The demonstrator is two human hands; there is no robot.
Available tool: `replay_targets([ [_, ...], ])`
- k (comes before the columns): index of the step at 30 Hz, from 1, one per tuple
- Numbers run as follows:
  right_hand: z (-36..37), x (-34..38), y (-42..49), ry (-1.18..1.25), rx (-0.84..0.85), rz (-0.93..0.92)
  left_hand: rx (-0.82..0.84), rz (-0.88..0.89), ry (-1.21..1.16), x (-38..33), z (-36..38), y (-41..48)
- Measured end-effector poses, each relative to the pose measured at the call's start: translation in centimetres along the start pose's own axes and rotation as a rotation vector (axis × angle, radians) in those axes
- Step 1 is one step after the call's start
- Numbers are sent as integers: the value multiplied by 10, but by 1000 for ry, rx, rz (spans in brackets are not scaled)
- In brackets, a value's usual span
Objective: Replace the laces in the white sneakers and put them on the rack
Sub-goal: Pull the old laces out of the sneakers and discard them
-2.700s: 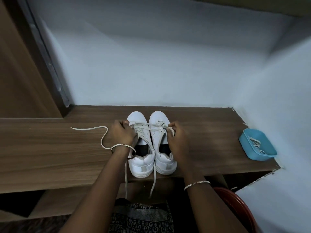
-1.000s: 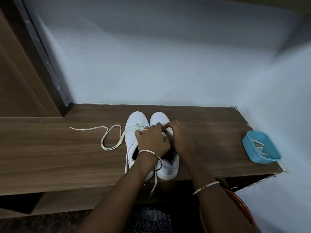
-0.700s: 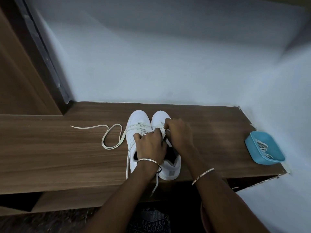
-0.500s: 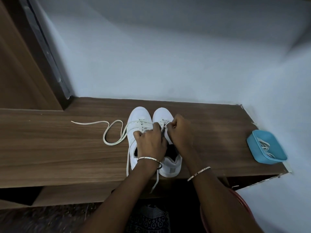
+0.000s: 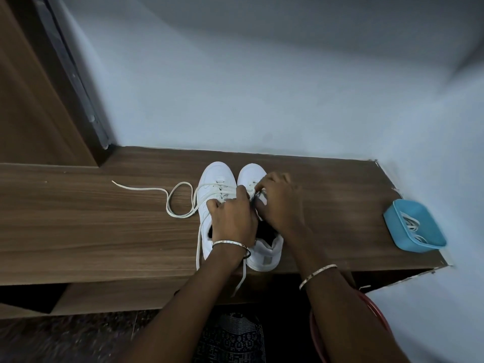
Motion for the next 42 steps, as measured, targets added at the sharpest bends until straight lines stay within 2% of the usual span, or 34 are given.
replay_targets([
  [2, 2, 5, 1, -157, 16, -5, 0, -5, 7, -1, -1, 0],
  [4, 1, 7, 0, -160, -1, 6, 4, -7, 22, -1, -2, -1],
  [6, 3, 2, -2, -29, -26, 61, 7, -12, 21, -1, -2, -1],
  [9, -6, -13, -9, 266, -122, 252, 2, -12, 11, 1, 0, 0],
  [11, -16, -29, -15, 476, -174, 484, -2, -9, 1, 1, 1, -1],
  [14, -8, -74, -26, 865, -140, 1001, -7, -10, -15, 2, 0, -1],
  [16, -4, -95, -36, 931, -44, 1168, -5, -10, -18, 2, -1, -2],
  [18, -6, -97, -41, 748, 53, 1113, -10, -11, -14, 2, -1, -2],
  [19, -9, -92, -41, 653, 37, 1037, -13, -14, -13, 2, -1, -2],
  [22, -27, -56, -31, 454, -102, 568, -12, -24, -22, 3, 0, -2],
  [25, -20, -13, -16, 237, -40, 152, -14, -25, -38, 3, 0, -1],
  [28, -12, 12, -9, -115, 28, 27, -5, -31, -21, 3, 1, -1],
  [31, -12, 12, -6, -155, 13, 49, -1, -31, -7, 3, 1, -1],
  [36, -18, -17, -10, 152, -98, 234, -10, -22, -4, 3, -1, -2],
  [39, -23, -48, -17, 317, -147, 474, 1, -20, -4, 2, -1, -3],
  [42, -17, -91, -34, 420, -103, 849, 11, -15, 7, 3, -1, -3],
])
Point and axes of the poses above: each hand's wrist, its own y-axis towards the middle knuckle, its own z-axis out of the palm, x = y × z, the point moved 4 cm from there along y, towards the middle knuckle, and after that the axes turned 12 degrees about -y, right-handed, at the moved point
